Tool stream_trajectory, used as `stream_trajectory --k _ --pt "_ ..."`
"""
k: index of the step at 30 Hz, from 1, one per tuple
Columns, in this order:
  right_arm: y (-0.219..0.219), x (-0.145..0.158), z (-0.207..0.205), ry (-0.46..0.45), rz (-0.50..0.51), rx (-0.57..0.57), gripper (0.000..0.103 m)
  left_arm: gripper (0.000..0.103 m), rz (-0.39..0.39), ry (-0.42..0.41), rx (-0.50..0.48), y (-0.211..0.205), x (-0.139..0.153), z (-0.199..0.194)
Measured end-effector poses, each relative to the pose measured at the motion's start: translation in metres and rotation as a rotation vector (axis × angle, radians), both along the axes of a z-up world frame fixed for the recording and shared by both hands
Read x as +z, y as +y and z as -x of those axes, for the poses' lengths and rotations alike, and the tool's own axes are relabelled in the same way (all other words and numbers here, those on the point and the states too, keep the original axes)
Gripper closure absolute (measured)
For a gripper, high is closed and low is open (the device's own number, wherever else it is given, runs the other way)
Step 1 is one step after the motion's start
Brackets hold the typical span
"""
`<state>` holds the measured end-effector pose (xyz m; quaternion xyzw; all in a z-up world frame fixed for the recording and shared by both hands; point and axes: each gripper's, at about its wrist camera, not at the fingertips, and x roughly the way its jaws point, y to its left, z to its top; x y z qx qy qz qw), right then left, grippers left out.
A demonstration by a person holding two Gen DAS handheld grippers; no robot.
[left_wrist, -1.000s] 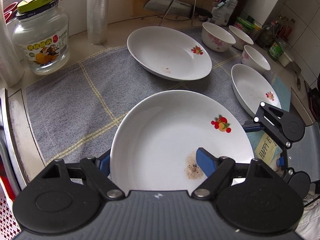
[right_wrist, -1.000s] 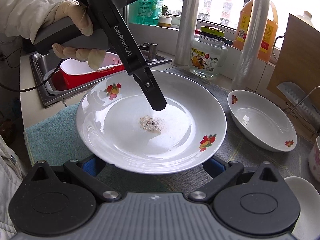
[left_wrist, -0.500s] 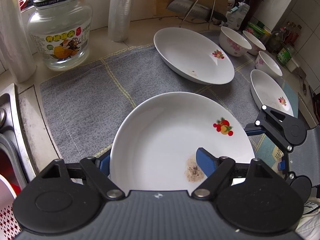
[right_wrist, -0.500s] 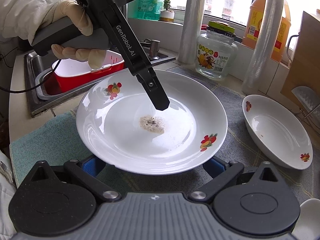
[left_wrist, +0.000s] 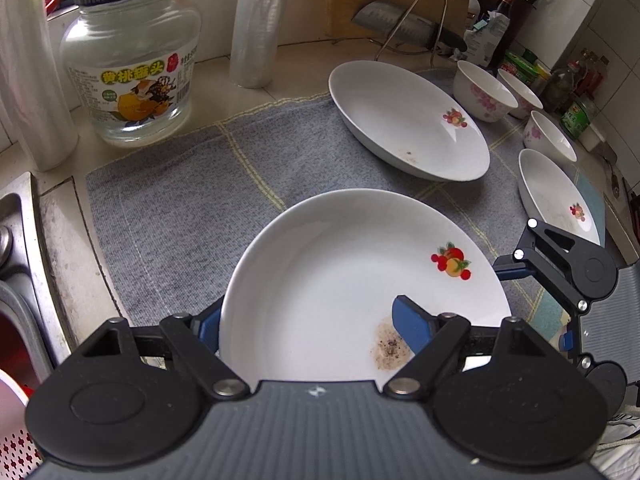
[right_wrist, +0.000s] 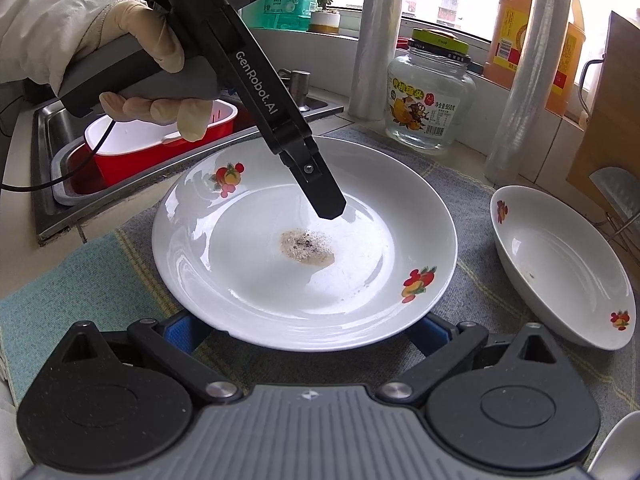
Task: Organize plates and bowls
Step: 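Lower the stained plate beside the sink and open the left tool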
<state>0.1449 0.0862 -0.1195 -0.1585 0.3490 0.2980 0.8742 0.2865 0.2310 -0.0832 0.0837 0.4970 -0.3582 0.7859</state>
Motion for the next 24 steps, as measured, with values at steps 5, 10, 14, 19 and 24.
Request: stream_trajectory --k 5,10,14,19,24 --pt "0.001 -0.001 -0.001 0.006 0.001 -0.006 0.0 0.02 -0.005 -0.004 0.011 -0.001 -0.004 0.0" --pt "0.001 -0.001 0.0 -0.001 0.008 -0.011 0.0 0.017 -0.014 -0.038 0.023 -0.002 -0.004 0.005" --pt "-0.002 0.005 0.006 -0.012 0.017 -0.02 0.0 0.012 -0.047 -0.136 0.037 -0.002 0.004 0.023" --pt "-0.014 0.019 0.017 -0.021 0.045 -0.08 0.0 0.007 -0.056 -0.274 0.079 -0.002 0.028 0.057" --pt "-0.028 0.031 0.024 -0.009 0.06 -0.175 0.0 0.003 -0.032 -0.399 0.114 -0.012 0.049 0.095"
